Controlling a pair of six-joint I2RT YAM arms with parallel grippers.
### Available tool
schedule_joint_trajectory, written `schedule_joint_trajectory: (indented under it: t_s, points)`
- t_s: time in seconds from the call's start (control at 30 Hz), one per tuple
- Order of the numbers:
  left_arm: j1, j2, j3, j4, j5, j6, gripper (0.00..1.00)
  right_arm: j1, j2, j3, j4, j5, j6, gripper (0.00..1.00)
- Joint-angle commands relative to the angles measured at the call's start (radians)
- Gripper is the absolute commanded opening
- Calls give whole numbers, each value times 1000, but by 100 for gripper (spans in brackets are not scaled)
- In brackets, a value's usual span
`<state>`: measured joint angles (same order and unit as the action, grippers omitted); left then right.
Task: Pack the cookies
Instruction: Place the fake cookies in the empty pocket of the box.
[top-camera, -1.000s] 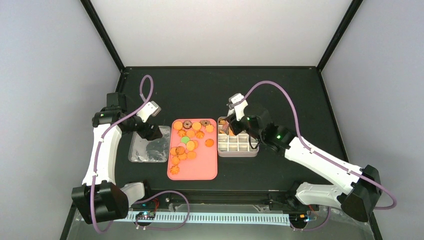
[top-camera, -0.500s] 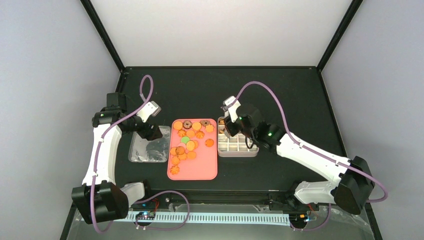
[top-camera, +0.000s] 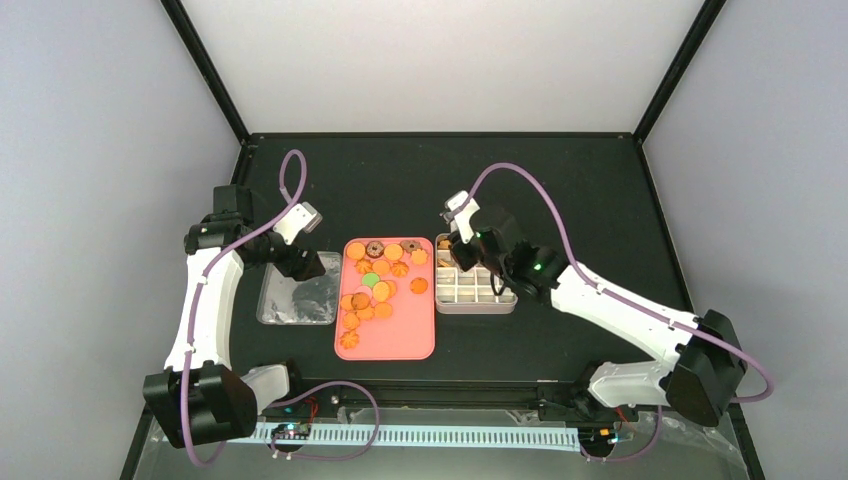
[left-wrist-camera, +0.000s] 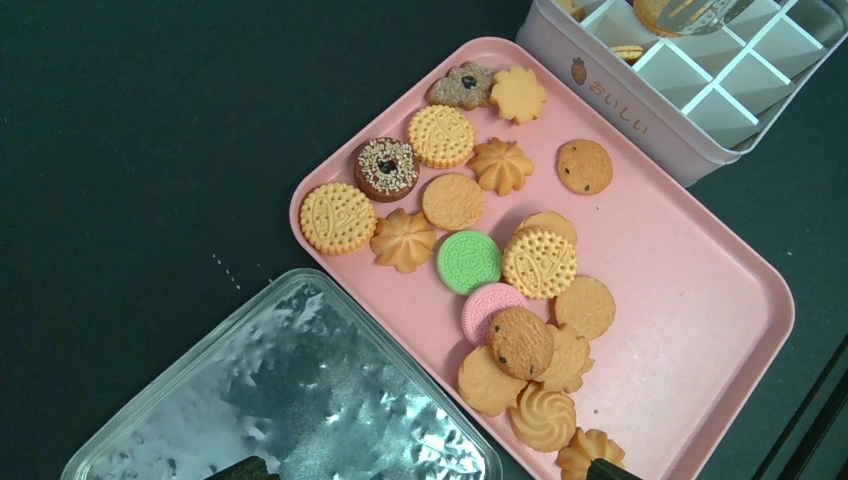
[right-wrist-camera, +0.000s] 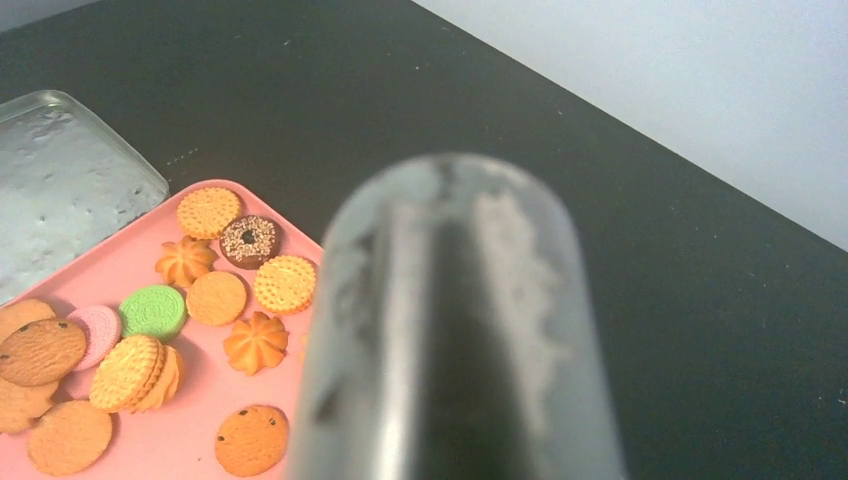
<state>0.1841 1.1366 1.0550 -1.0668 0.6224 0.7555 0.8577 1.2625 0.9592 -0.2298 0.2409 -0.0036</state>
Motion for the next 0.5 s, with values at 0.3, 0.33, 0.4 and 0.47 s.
schedule_joint_trajectory:
  t_s: [0.3,0.33,0.4,0.47]
  points:
    - [8,-15,-1,-18,25,18,83,10,40,53,8,114,1,29]
    - [8,-15,-1,-19,24,18,83,9,34,62,6,111,1,29]
    - [9,-17,0,-18,25,18,83,6,21,79,3,94,2,29]
    - [8,-17,0,-19,24,18,83,3,19,98,-6,97,1,29]
